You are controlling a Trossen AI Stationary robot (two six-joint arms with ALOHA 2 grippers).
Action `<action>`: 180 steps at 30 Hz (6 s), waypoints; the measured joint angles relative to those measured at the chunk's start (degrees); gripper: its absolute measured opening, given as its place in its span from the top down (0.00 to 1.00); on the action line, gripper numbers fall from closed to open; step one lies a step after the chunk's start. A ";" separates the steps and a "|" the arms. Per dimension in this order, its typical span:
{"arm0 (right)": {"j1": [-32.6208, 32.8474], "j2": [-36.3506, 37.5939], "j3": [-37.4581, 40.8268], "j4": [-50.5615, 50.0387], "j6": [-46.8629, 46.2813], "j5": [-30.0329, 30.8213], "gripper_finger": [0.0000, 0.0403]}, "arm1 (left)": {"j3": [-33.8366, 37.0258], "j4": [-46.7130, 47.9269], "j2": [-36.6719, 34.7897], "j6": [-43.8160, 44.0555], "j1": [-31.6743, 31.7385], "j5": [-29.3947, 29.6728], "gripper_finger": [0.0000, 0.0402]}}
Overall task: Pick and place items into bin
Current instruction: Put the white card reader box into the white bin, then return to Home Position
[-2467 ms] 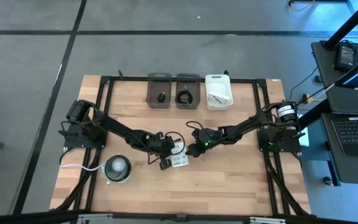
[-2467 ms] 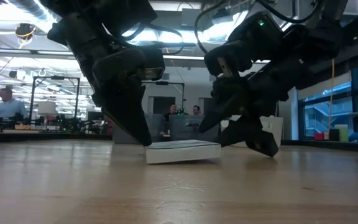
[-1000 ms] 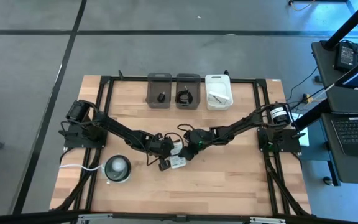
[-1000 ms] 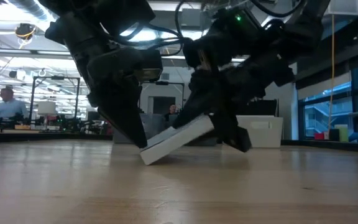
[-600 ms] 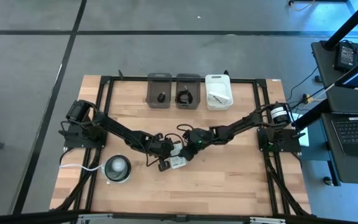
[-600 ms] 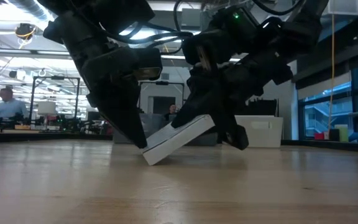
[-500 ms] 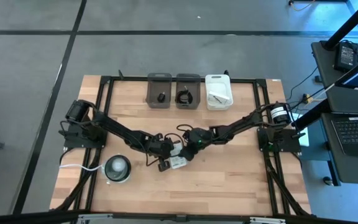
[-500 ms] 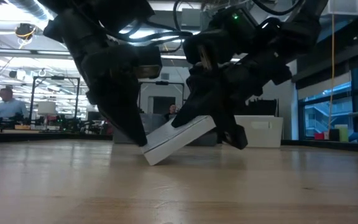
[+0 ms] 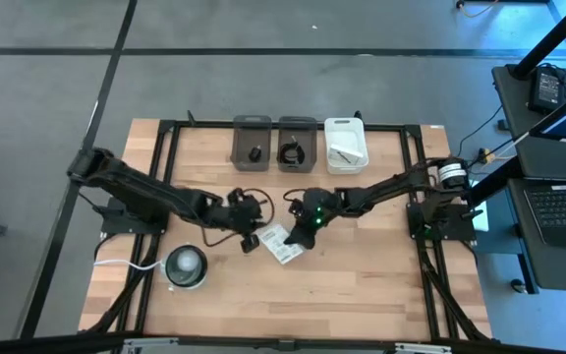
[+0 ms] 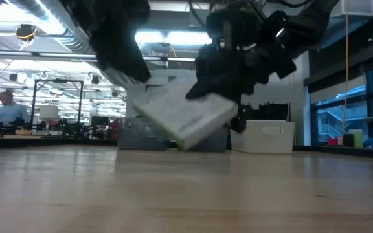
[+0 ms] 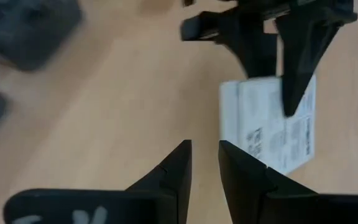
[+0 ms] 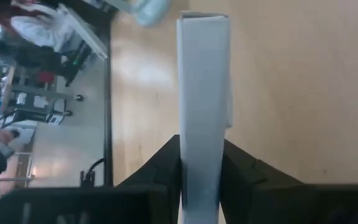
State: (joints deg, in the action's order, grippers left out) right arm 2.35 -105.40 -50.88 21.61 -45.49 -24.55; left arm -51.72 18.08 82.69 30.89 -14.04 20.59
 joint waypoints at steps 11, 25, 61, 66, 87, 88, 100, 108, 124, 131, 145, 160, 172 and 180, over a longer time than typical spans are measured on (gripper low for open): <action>-5.42 16.16 -0.01 -9.99 17.19 1.70 0.88 | 0.00 8.73 -12.22 -1.99 -0.01 9.54 0.81; -15.81 40.81 -0.03 -40.05 38.36 32.03 0.86 | 0.00 11.09 -12.43 -3.65 0.04 11.47 0.81; -42.98 29.60 -0.40 -51.32 56.09 32.22 0.85 | -0.02 12.16 -12.45 -3.64 2.86 11.25 0.82; -44.10 24.52 -7.25 -59.45 56.29 29.94 0.85 | -0.02 12.16 -12.45 -3.64 3.73 11.22 0.82; -44.35 2.49 -34.19 -83.85 60.89 29.24 0.85 | -0.04 12.14 -12.43 -3.16 4.09 9.32 0.83; -44.35 1.74 -34.13 -83.90 61.05 29.28 0.85 | -0.04 12.15 -12.43 -3.16 4.09 9.32 0.83; -44.35 -3.59 -34.04 -83.33 61.19 29.41 0.85 | -0.04 12.16 -12.41 -3.16 4.09 9.32 0.83; -44.48 -3.59 -34.04 -81.24 61.06 29.43 0.82 | -0.04 12.15 -12.41 -3.16 4.09 9.32 0.84; -44.72 -3.70 -35.06 -85.51 61.02 32.97 0.68 | -0.04 12.16 -12.41 -3.16 4.09 9.34 0.84; -44.72 -3.69 -41.38 -91.23 60.80 33.05 0.68 | -0.04 12.16 -12.38 -3.16 4.07 7.73 0.84; -41.22 12.06 -48.75 -85.23 52.19 14.98 0.67 | 0.83 15.27 -17.81 -5.61 6.03 11.47 0.84; -26.46 47.72 -9.57 -50.98 39.67 18.46 0.67 | 18.62 1.66 -48.93 -12.23 11.23 2.91 0.84; -21.65 68.28 15.17 -25.54 35.27 18.51 0.67 | 30.32 -3.36 -70.31 -13.10 12.70 -0.73 0.87; -20.13 79.25 24.13 -22.05 31.52 20.64 0.67 | 35.84 -4.56 -79.85 -12.15 12.68 -0.50 0.88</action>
State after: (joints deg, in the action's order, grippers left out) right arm -17.78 -26.15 -26.75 -0.44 -13.96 -3.91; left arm -15.88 13.52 2.84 18.74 -1.37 20.09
